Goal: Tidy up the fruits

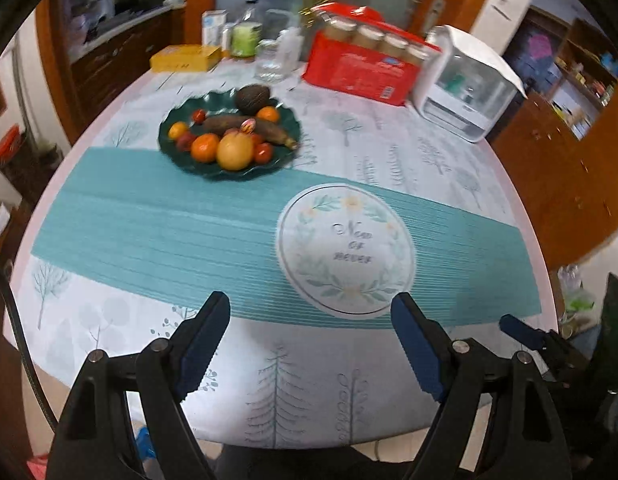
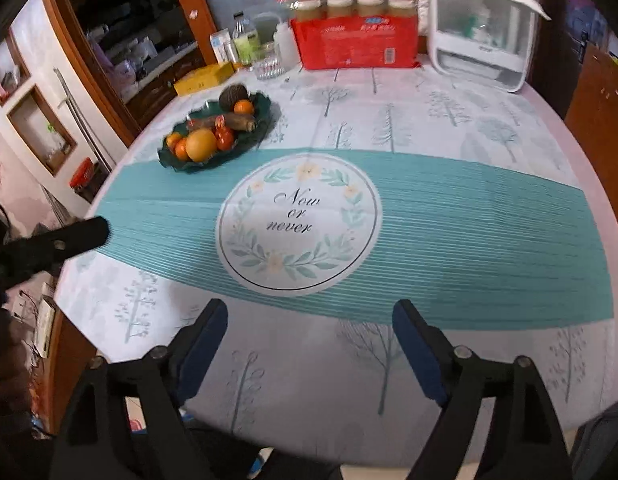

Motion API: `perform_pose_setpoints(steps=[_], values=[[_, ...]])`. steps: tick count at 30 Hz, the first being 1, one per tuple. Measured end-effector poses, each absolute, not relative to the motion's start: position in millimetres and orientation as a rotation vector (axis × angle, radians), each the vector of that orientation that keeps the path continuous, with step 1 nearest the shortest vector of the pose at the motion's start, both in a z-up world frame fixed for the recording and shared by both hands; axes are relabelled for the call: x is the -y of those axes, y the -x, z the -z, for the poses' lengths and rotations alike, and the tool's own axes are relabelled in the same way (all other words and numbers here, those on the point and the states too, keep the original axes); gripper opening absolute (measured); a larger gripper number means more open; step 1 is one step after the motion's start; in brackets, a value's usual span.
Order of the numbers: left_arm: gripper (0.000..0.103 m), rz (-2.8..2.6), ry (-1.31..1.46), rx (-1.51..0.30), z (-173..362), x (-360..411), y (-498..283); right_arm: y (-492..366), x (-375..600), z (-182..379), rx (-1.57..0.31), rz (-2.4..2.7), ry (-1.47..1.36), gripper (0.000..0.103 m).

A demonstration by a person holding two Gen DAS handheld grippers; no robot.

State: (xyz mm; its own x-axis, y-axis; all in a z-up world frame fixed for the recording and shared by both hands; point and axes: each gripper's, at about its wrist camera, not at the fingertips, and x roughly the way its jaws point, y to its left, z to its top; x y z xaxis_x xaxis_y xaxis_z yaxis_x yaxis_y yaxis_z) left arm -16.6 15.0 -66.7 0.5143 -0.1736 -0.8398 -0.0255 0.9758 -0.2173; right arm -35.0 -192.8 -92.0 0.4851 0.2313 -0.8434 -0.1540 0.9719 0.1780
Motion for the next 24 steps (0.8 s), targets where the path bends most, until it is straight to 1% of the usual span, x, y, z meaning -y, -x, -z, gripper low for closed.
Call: perform_pose_setpoints(steps=[3, 6, 11, 13, 18, 21, 24], values=[[0.082, 0.089, 0.158, -0.988, 47, -1, 23, 48, 202, 72, -1.024, -0.230, -0.105, 0.094], [0.083, 0.100, 0.132, -0.956, 29, 9, 29, 56, 208, 54, -1.012, -0.236, -0.135, 0.096], [0.087, 0.115, 0.077, -0.924, 9, 24, 42, 61, 208, 35, -1.019, -0.240, -0.160, 0.096], [0.089, 0.101, 0.078, -0.912, 6, 26, 46, 65, 207, 29, -1.007, -0.238, -0.158, 0.096], [0.089, 0.058, 0.072, -0.893, 4, 27, 49, 72, 201, 24, -0.979, -0.206, -0.143, 0.096], [0.095, 0.020, 0.078, -0.883, 6, 23, 51, 78, 196, 21, -0.958, -0.198, -0.128, 0.096], [0.096, 0.016, 0.078, -0.894, 10, 21, 51, 81, 193, 21, -0.944, -0.189, -0.122, 0.097]])
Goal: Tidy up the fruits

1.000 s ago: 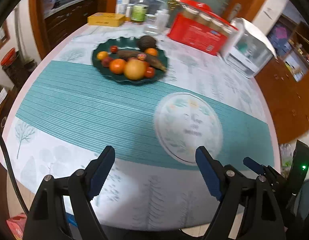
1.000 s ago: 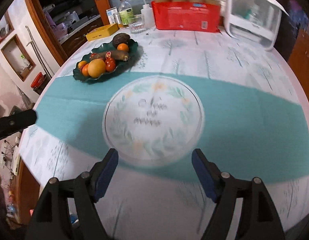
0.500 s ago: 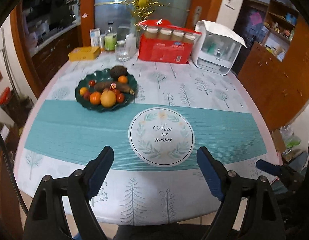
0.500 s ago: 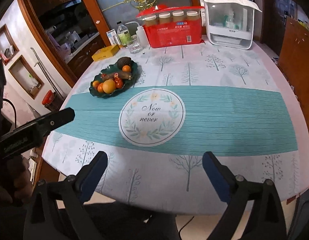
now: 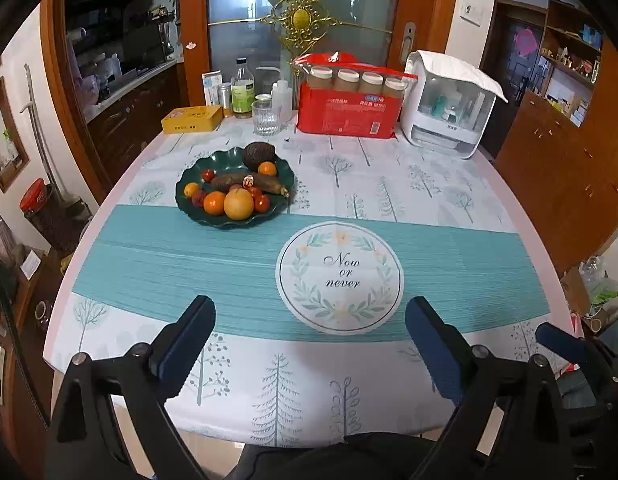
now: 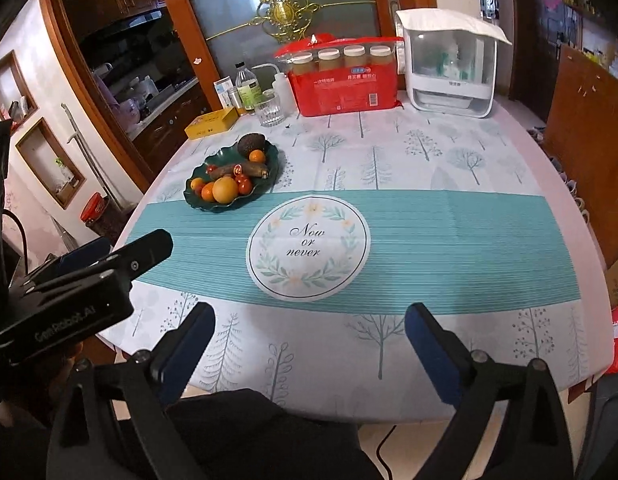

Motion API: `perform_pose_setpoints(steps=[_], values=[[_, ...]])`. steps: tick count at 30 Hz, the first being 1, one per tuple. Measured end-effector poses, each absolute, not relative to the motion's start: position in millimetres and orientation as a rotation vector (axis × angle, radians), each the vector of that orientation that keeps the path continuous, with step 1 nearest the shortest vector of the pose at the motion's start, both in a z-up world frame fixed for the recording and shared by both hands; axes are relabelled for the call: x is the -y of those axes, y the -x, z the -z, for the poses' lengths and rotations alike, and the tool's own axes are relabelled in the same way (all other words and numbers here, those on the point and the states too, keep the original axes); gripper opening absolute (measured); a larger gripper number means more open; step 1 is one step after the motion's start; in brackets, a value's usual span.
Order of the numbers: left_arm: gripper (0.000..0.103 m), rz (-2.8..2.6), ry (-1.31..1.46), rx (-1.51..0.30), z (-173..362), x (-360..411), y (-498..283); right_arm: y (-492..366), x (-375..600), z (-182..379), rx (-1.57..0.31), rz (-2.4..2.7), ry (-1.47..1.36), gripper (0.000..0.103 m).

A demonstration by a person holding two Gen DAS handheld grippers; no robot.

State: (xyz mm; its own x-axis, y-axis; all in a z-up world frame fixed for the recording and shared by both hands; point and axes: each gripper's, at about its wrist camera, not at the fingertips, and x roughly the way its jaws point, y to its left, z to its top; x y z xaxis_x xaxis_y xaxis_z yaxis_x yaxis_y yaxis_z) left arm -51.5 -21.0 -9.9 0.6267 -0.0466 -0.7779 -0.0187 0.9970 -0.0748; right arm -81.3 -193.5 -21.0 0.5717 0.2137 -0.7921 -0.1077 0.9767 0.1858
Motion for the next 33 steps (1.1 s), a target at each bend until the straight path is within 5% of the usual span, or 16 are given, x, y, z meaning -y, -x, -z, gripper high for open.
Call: perform_pose_setpoints(steps=[5, 33], values=[[0.102, 0.005, 0.073, -0.889, 12, 19, 55, 86, 192, 18, -0.923, -0.165, -0.112, 0.103], [0.102, -0.043, 0.044, -0.906, 15, 17, 62, 89, 190, 24, -0.941, -0.172, -0.119, 0.103]])
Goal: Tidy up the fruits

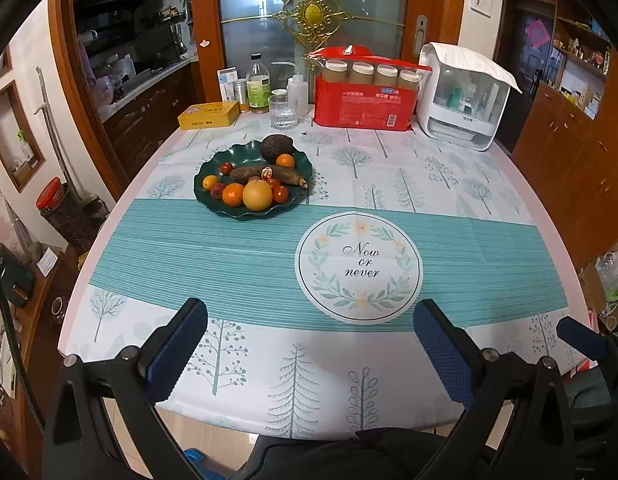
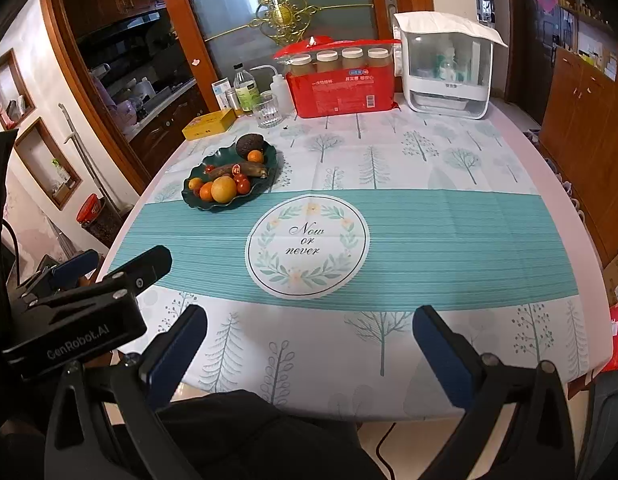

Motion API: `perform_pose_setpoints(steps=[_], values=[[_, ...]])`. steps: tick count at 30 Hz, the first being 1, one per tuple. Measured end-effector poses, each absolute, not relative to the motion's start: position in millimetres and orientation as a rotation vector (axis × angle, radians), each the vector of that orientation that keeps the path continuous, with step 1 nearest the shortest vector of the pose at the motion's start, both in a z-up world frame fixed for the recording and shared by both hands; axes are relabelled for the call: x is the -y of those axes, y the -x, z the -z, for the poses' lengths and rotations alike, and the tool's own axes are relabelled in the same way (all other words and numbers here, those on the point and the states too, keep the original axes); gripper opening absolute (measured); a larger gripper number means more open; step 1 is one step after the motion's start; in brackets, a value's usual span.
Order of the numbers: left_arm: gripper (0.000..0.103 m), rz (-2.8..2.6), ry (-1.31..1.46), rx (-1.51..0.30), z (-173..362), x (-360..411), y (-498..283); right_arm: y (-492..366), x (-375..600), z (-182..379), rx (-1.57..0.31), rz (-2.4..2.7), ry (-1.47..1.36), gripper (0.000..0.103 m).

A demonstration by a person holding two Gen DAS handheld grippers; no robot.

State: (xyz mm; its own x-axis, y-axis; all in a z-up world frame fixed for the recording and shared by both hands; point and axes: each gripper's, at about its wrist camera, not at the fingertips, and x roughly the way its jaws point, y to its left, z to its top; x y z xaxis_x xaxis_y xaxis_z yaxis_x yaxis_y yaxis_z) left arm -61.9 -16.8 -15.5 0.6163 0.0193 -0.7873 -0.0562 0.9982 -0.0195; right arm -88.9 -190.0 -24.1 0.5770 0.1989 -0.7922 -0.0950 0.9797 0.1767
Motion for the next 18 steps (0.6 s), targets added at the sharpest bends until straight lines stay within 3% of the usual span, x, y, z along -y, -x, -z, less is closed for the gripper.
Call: perform_pose_setpoints(steps=[18], values=[[0.102, -0.050, 0.031, -0.924, 21.1, 20.8, 55.6, 81.5, 197.5, 32.1, -0.970, -0.178, -0.144, 0.103]])
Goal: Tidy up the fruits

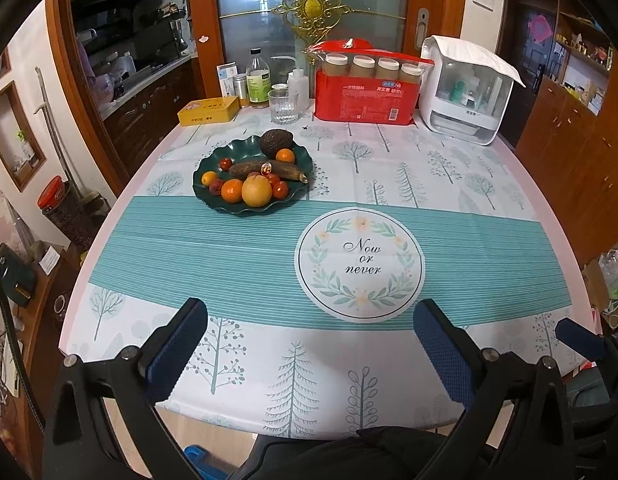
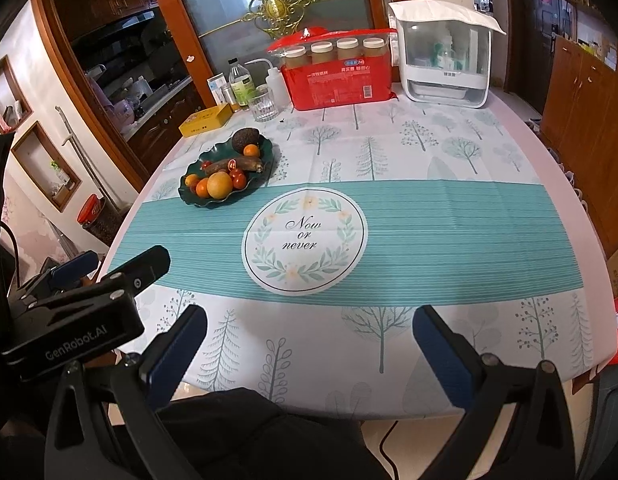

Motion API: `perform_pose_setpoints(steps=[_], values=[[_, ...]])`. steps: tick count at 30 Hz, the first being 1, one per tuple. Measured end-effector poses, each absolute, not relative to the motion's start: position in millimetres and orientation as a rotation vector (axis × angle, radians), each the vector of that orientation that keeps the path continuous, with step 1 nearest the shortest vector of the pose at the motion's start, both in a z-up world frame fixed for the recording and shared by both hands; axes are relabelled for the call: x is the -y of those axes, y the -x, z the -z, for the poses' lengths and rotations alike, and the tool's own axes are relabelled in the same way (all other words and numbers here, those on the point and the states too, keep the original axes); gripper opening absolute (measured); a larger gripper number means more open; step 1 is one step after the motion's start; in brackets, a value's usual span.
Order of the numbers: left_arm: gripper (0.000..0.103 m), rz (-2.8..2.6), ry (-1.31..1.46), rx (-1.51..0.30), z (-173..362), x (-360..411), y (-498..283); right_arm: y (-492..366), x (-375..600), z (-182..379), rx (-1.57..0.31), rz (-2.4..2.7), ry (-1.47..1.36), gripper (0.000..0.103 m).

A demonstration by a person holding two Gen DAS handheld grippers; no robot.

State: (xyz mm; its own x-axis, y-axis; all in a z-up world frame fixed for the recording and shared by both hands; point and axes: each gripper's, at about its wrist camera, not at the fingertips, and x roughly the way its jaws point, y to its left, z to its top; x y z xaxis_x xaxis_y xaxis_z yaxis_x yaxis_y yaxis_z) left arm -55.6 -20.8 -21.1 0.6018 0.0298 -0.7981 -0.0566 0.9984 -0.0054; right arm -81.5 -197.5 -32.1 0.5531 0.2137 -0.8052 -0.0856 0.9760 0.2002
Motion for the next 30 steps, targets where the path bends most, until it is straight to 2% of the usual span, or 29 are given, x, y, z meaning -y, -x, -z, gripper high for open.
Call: perform_pose_setpoints(steps=[30], values=[[0.102, -0.037, 0.014, -0.944, 27, 15, 43, 63, 201, 40, -0.996, -0.165, -0.159, 0.103]])
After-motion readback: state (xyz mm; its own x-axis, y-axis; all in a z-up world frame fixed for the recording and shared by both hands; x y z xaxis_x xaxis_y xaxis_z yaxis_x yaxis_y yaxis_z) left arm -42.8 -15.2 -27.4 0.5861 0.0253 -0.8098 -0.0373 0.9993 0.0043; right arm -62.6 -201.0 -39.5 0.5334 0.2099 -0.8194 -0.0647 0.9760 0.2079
